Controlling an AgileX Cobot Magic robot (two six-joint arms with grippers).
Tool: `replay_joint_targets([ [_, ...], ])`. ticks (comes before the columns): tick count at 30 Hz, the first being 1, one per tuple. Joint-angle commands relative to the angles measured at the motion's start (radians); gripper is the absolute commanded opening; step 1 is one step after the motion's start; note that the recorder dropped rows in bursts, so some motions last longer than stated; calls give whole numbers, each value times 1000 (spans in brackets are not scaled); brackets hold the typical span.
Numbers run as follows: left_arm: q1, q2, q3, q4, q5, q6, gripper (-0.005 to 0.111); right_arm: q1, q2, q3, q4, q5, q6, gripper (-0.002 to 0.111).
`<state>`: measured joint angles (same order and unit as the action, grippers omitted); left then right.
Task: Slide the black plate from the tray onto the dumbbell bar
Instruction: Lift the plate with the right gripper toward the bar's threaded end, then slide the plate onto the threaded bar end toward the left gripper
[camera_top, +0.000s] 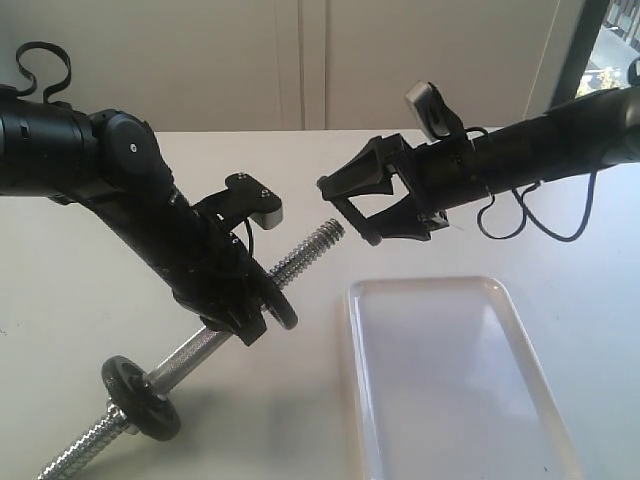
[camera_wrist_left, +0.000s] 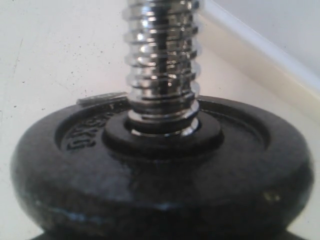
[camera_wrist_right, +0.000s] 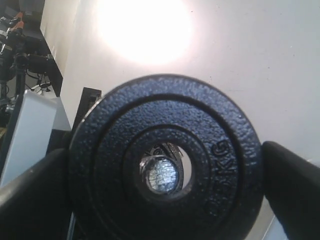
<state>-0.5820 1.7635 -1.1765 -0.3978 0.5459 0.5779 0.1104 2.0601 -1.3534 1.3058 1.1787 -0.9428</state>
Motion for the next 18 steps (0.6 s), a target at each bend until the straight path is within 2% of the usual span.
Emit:
replay_joint_targets([
  [1,1,-40,-22,-73,-40,-2,0,10,-23,-11,52,42,0,0],
  [18,1,-40,-22,-73,-57,-2,0,34,6,-11,50,42,4,0],
])
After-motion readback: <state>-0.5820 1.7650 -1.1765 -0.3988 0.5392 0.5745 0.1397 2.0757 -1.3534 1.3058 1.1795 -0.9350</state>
